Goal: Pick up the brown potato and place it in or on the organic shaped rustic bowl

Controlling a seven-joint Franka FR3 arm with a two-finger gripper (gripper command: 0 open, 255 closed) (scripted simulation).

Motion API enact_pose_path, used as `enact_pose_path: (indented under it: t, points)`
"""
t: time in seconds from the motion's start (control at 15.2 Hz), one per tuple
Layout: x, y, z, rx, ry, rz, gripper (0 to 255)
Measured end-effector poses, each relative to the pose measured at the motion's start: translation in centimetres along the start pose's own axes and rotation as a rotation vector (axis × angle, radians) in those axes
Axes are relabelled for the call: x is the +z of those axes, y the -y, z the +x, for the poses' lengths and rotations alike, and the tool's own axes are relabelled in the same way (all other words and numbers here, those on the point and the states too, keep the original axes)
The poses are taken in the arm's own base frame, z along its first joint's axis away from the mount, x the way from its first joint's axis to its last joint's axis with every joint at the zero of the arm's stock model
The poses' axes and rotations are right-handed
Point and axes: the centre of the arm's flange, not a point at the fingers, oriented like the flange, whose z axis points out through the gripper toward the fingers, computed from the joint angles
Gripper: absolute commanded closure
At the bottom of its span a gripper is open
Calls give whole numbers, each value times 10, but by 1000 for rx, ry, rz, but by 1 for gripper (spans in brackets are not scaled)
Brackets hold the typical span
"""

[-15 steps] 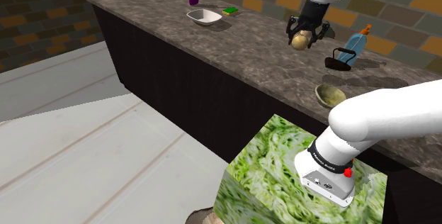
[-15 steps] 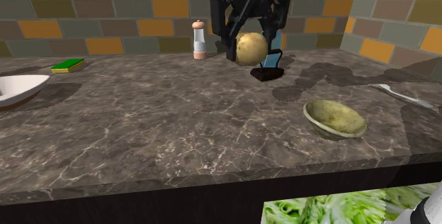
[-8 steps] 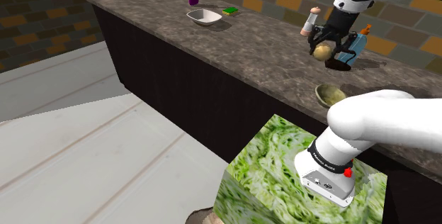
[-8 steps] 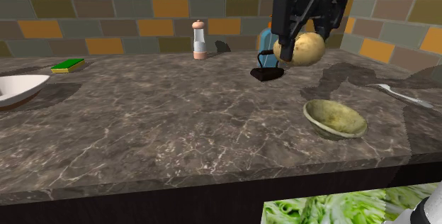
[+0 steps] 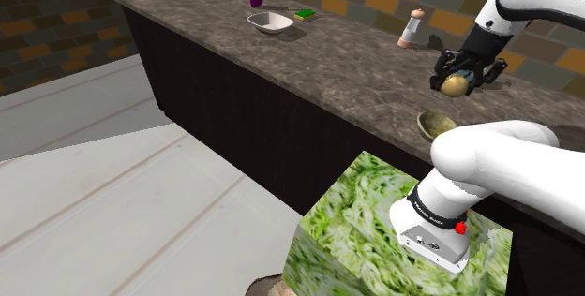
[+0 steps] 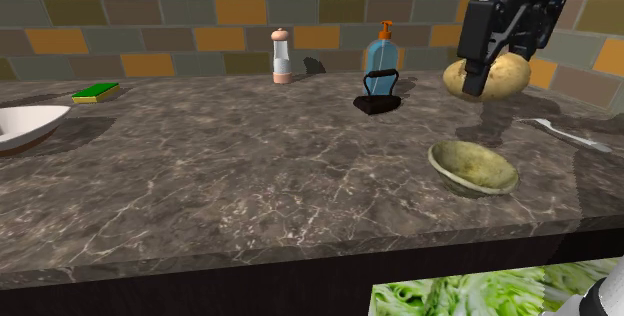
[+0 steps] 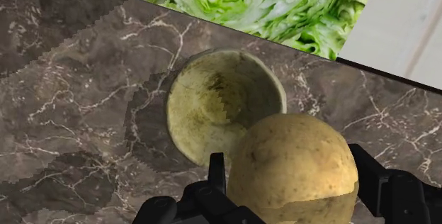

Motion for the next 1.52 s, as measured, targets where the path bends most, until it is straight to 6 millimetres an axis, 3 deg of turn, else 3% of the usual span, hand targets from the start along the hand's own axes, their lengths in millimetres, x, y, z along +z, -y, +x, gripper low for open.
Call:
enact_pose_path:
  t: [0.73,1.19,1.25,1.52]
  points:
    - [56,0,-3,0,1,0,255]
    - [63,-1,-4,-1,0,0,255]
    - [63,-1,-4,-1,0,0,0]
    - [63,-1,-4,-1,0,0,0]
